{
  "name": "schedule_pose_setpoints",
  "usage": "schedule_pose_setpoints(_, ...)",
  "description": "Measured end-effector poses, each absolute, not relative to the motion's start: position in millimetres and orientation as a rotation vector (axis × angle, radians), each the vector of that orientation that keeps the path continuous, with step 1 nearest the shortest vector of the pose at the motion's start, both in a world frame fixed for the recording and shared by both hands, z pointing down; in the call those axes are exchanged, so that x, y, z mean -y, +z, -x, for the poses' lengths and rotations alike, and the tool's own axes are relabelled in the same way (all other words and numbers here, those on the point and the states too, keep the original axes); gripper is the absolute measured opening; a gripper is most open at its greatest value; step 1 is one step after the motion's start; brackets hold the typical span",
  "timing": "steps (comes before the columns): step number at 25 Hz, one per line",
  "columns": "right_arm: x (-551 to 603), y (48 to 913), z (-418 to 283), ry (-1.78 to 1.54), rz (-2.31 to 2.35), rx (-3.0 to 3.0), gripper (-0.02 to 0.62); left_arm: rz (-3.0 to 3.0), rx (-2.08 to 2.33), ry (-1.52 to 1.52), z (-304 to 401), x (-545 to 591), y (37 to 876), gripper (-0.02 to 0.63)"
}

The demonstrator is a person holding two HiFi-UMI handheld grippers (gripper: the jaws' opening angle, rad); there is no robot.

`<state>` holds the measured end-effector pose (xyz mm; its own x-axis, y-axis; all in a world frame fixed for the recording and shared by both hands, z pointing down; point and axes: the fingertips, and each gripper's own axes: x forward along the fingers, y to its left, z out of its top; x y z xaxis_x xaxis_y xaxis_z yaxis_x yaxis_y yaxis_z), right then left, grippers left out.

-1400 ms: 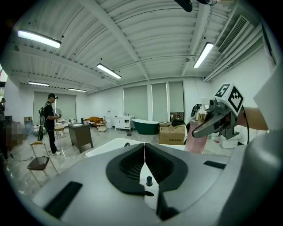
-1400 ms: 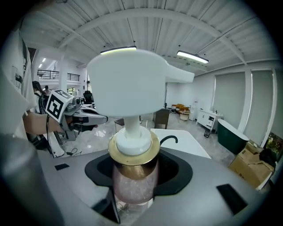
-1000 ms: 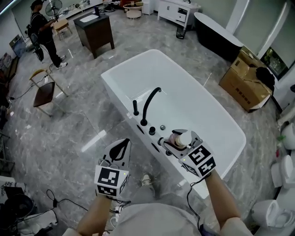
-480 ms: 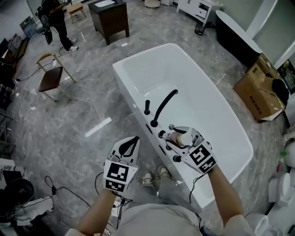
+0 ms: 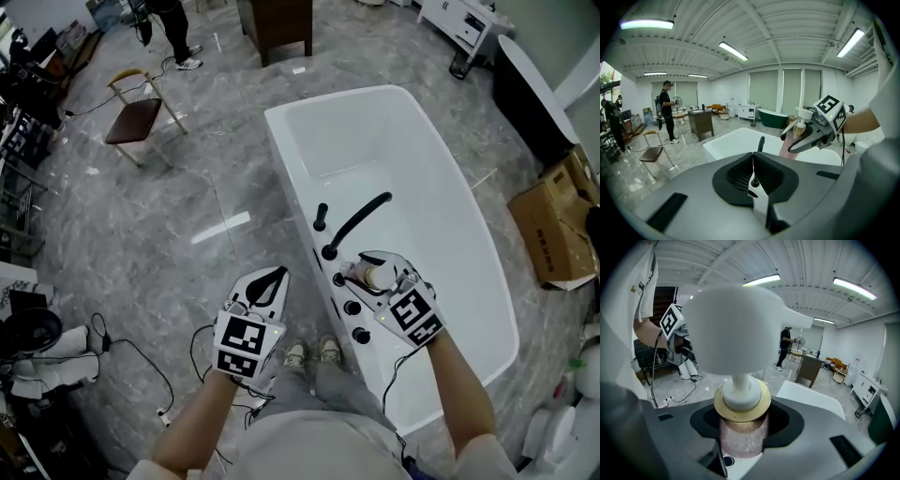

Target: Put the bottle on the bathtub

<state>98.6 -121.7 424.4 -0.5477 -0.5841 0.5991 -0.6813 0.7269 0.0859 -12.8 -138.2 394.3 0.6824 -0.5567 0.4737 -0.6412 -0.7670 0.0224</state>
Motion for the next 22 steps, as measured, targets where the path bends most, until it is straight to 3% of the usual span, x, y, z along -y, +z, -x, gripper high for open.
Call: schedule_pose_setpoints(22,156.3,480.5,-118.8,0.117,-0.494,2.419,0.229,-2.535,1.138,0.685,-16.1,169.1,438.4,0.02)
